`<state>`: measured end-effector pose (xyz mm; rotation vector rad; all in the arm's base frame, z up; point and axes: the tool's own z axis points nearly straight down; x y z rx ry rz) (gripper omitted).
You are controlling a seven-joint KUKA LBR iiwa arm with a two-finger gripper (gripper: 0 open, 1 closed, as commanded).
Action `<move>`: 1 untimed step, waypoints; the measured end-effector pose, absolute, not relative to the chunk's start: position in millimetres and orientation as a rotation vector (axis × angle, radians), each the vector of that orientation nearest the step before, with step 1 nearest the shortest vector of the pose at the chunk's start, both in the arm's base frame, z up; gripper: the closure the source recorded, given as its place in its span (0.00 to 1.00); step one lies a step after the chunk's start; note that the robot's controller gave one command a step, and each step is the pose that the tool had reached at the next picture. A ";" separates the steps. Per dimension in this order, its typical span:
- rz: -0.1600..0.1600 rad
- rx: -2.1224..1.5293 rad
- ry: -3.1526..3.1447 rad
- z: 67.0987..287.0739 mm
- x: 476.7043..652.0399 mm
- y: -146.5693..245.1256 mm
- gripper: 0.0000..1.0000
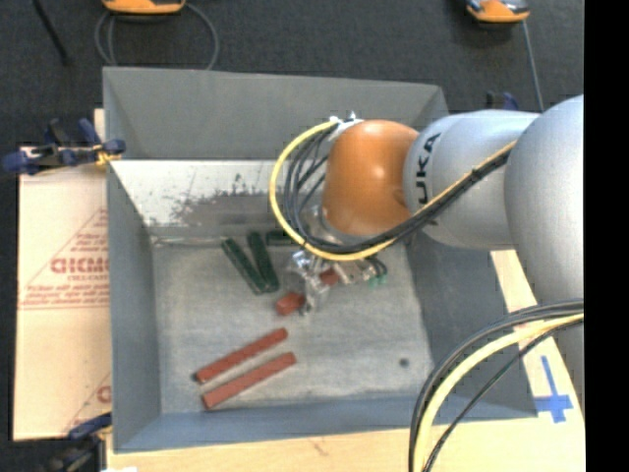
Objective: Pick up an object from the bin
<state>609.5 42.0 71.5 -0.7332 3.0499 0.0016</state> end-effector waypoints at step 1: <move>-0.005 -0.748 3.039 218.6 590.9 37.2 1.00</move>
Offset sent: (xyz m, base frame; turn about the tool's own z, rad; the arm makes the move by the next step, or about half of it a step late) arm -0.0213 -0.0037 0.1413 -0.0173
